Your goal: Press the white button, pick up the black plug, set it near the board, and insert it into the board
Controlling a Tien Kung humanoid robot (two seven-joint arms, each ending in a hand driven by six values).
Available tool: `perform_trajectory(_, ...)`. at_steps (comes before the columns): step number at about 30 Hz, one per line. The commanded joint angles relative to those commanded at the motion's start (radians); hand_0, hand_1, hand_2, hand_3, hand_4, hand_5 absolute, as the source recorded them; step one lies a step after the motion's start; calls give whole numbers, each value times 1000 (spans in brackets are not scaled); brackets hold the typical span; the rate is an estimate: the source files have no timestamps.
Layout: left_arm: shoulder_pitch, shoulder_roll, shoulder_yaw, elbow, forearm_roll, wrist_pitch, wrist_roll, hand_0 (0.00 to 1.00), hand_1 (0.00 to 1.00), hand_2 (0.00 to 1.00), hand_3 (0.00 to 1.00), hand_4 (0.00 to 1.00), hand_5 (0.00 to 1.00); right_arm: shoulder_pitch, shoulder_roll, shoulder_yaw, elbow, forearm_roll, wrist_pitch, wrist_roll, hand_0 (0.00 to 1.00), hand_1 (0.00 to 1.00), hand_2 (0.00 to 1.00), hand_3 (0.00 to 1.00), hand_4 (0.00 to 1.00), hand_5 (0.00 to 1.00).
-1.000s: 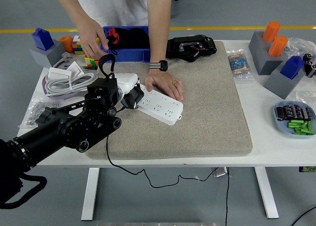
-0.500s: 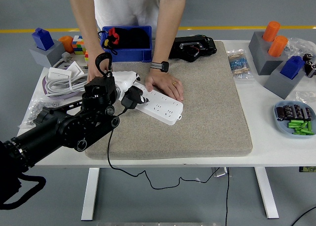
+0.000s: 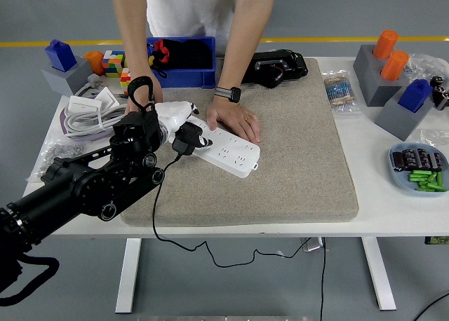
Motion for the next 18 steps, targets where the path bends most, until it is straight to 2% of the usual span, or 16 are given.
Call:
perform_trajectory(6, 32, 28, 2, -40, -6, 0, 1, 805, 836, 785, 816, 889, 491, -2, 3, 9, 1, -2, -4, 8, 597, 499, 510, 530, 639, 320)
perform_trajectory(11, 51, 47, 8, -49, -9, 1, 0, 793, 826, 771, 805, 885, 483, -6, 5, 15, 1, -2, -6, 13, 596, 498, 509, 530, 639, 321)
perform_trajectory(18, 54, 57, 5, -48, -9, 2, -2, 791, 826, 772, 804, 880, 473, -5, 7, 20, 1, -3, -8, 16, 596, 498, 508, 527, 638, 321)
